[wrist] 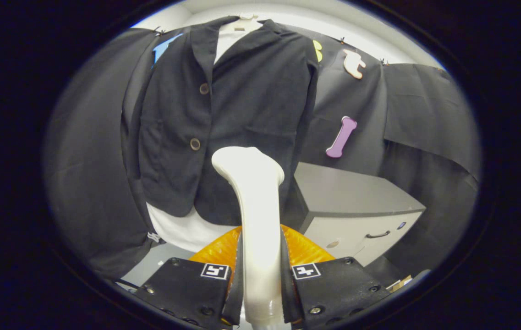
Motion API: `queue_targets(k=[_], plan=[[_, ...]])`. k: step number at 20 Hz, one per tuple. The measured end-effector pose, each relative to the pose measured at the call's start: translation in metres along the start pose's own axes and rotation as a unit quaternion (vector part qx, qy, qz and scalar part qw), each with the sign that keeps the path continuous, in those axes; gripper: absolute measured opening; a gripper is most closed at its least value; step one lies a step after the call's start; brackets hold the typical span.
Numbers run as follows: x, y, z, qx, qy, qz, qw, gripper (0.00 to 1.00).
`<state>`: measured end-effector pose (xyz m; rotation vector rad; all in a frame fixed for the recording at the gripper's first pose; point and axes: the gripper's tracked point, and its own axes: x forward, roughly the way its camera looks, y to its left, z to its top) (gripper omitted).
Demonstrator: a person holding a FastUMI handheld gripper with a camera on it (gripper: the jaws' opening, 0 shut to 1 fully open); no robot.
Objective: Iron the clothes twice with a garment steamer, once on the left side and once on the right side.
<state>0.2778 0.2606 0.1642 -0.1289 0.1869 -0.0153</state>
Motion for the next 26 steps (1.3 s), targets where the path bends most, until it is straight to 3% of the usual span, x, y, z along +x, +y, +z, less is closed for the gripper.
queue_targets(k=[17,26], plan=[[-0.051,0.070,0.234,0.008,-0.154,0.017,0.988,0.37],[-0.034,0.131,0.298,-0.011,-0.176,0.005,0.984,0.37]])
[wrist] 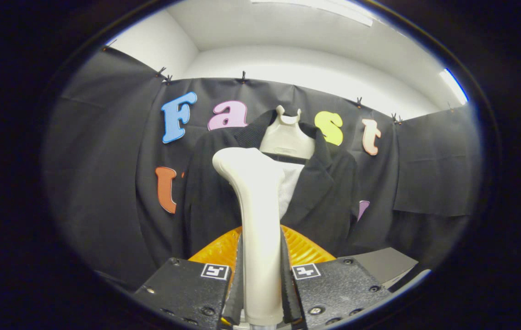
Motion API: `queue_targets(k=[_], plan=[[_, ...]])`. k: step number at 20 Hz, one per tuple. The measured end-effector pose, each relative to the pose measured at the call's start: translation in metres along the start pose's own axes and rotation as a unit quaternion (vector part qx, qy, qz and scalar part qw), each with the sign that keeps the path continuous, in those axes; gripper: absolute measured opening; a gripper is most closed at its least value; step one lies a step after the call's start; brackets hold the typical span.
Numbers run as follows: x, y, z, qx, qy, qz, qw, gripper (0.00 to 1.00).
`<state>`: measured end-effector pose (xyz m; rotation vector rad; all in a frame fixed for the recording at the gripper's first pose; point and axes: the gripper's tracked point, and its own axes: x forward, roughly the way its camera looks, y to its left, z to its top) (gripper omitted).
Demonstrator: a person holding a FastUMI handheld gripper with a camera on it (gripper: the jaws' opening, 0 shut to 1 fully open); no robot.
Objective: Iron the clothes twice with a garment steamer, once on the left side and once on the right side.
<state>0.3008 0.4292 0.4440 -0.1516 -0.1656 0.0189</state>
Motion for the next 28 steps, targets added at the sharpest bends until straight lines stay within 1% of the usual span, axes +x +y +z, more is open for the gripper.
queue_targets(k=[4,10,20,28], plan=[[0.018,0.024,-0.003,-0.021,0.004,-0.001,1.000,0.37],[0.034,0.029,-0.024,-0.026,0.025,0.000,0.999,0.37],[0.021,0.026,-0.073,-0.030,0.056,0.004,0.998,0.37],[0.008,0.030,-0.123,-0.036,0.088,0.010,0.995,0.37]])
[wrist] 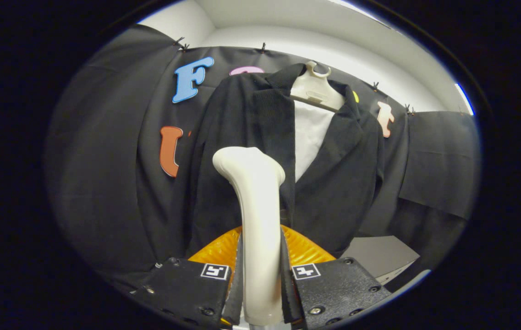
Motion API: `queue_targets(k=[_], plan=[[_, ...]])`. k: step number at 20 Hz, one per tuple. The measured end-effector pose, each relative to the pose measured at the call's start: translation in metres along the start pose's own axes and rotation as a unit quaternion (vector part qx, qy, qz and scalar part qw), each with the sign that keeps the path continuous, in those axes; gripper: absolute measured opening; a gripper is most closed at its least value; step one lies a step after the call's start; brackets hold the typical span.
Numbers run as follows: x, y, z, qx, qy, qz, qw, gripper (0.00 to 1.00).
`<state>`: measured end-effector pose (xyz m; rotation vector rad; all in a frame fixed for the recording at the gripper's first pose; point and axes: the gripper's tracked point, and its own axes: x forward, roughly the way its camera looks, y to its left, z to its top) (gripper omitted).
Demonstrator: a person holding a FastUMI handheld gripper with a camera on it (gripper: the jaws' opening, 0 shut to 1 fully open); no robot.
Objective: Iron the clothes twice with a garment steamer, once on the left side and once on the right side.
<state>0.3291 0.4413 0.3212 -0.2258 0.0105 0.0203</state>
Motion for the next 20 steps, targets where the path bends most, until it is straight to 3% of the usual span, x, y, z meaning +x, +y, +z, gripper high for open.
queue_targets(k=[20], plan=[[0.002,0.026,-0.124,-0.013,0.073,0.016,0.997,0.37]])
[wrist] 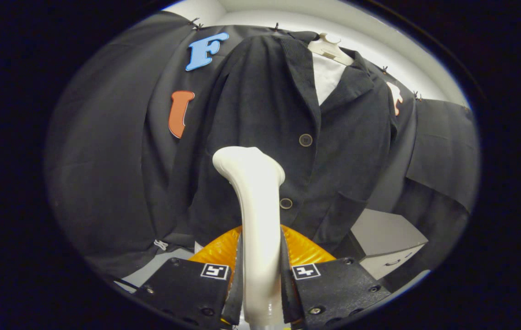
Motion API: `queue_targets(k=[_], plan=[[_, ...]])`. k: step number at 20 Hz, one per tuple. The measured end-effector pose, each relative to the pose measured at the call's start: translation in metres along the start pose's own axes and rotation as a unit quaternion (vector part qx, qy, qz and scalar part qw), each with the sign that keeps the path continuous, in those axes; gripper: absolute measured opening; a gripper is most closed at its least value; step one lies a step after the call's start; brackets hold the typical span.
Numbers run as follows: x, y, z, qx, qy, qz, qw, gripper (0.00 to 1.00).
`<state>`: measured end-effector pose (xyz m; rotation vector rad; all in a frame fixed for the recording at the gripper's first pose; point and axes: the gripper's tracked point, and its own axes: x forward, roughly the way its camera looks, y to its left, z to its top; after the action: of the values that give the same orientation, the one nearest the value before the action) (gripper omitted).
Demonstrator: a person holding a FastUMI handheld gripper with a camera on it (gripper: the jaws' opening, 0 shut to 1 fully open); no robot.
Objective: Iron the clothes twice with a garment steamer, once on the left side and once on the right side.
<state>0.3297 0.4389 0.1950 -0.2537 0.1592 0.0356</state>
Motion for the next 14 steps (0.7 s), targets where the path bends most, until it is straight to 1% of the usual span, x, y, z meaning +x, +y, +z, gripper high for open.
queue_targets(k=[14], plan=[[0.009,0.015,-0.058,0.007,0.037,0.008,0.999,0.37]])
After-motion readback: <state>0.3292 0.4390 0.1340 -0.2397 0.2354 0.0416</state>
